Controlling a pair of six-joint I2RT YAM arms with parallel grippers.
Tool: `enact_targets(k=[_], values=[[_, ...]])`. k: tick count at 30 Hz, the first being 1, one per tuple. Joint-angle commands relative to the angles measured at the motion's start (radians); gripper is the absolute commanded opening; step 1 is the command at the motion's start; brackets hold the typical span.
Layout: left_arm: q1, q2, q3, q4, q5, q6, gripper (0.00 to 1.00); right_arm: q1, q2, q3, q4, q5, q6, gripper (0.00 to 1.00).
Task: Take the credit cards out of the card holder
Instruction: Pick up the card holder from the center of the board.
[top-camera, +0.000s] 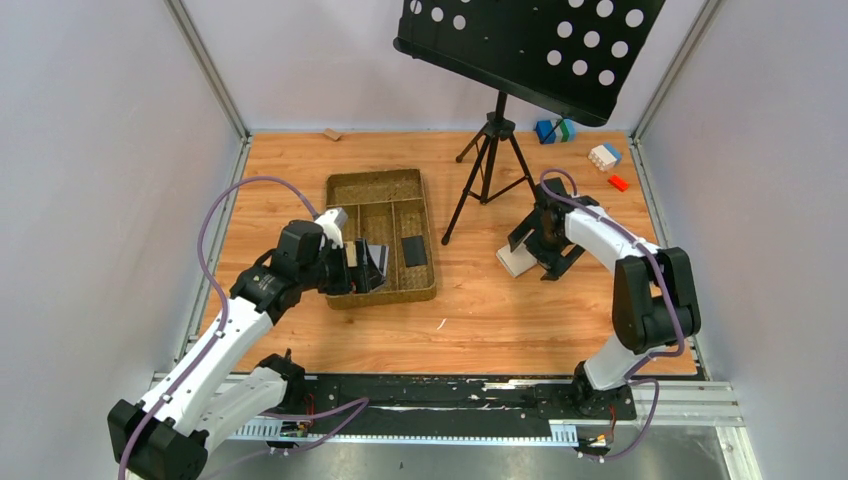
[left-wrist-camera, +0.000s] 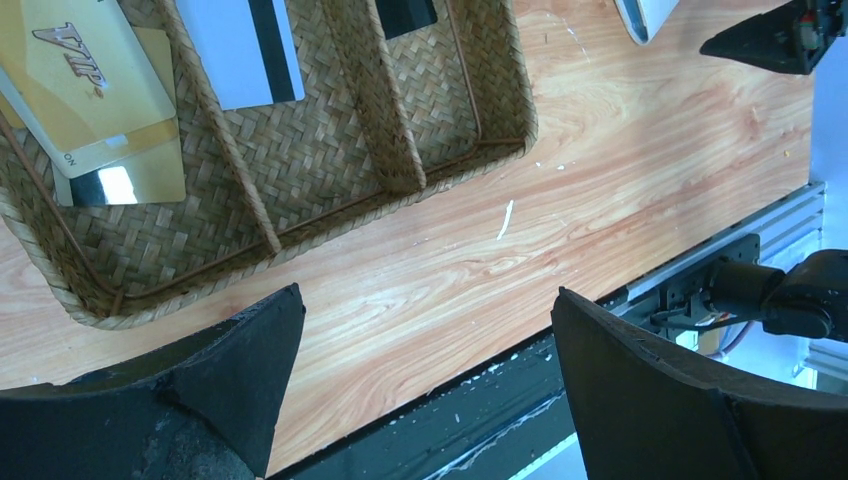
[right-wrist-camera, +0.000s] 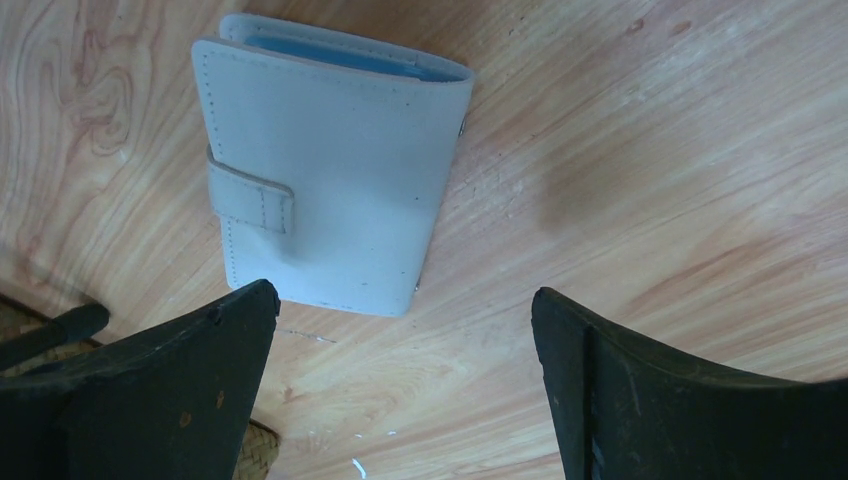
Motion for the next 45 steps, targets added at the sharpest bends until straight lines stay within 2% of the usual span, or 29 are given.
enact_targets(k=[1, 22, 28, 32, 35, 37, 41, 45], values=[[-0.003, -0.011, 0.01, 0.052, 0.003, -0.001, 1.0, 0.02, 0.035, 0.051, 0.038, 0.062, 0.14, 1.0], [-0.002, -0.027, 0.059, -0.035, -0.074, 0.025, 1.0, 0.031, 0.172, 0.086, 0.117, 0.073, 0.177, 1.0], [-0.002, -0.027, 0.065, -0.054, -0.117, 0.013, 1.0, 0.031, 0.155, 0.104, 0.084, 0.075, 0.142, 0.86], [-0.002, -0.016, 0.06, -0.033, -0.095, 0.009, 1.0, 0.031, 0.093, 0.147, 0.079, 0.027, 0.038, 0.77], [-0.002, 0.005, 0.052, 0.014, -0.027, 0.002, 1.0, 0.031, -0.001, 0.132, 0.125, -0.05, -0.037, 0.69], [-0.004, 0.017, 0.041, 0.059, 0.051, -0.016, 1.0, 0.031, -0.105, 0.057, 0.2, -0.119, -0.05, 0.7], [-0.004, 0.019, -0.001, 0.165, 0.157, -0.058, 1.0, 0.03, -0.35, -0.114, 0.453, -0.28, -0.006, 0.71], [-0.032, 0.029, -0.011, 0.278, 0.257, -0.103, 1.0, 0.032, -0.467, -0.207, 0.607, -0.446, 0.022, 0.72]])
